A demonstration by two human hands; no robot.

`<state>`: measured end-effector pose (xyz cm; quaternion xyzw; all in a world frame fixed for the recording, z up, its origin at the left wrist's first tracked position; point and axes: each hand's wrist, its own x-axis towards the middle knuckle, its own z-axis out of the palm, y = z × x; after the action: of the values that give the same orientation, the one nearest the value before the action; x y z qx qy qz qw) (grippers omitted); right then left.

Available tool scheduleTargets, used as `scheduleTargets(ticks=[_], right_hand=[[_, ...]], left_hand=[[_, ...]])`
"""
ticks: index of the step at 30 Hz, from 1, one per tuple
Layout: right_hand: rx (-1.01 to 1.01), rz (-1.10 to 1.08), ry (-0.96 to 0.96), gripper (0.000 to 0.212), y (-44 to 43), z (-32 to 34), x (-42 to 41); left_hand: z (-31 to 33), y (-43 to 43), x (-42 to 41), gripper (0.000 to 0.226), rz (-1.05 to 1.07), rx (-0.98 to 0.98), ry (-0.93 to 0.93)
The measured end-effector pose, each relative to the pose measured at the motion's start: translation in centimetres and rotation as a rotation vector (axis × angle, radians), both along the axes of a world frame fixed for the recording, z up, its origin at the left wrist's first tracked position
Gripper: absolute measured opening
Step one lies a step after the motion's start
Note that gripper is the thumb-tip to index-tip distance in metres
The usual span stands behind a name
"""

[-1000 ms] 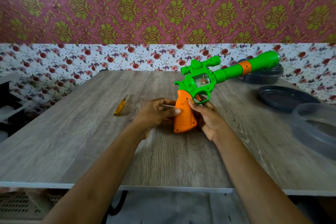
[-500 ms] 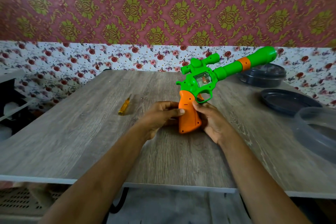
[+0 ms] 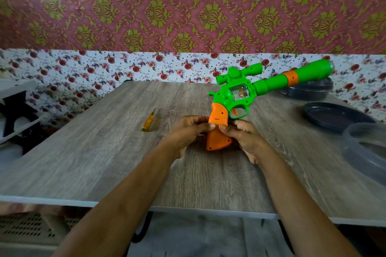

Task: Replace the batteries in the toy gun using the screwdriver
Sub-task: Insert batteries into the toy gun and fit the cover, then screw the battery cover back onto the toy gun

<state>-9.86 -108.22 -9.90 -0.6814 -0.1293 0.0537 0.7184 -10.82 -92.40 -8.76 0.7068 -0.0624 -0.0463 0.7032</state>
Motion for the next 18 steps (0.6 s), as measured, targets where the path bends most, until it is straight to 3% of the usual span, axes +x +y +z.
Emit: scheduleTargets(ticks=[10, 18], right_hand=[[-0.078, 0.061, 0.055, 0.025, -0.42, 0.46, -0.79], [-0.088, -0.129, -0.005, 0.031, 0.38, 0.25, -0.25]], left_hand=[[-0.15, -0.03, 0.09, 0.024, 0.024, -0.003, 0.011], [0.10, 0.44, 0.21, 0.017, 0.036, 0.019, -0.022]])
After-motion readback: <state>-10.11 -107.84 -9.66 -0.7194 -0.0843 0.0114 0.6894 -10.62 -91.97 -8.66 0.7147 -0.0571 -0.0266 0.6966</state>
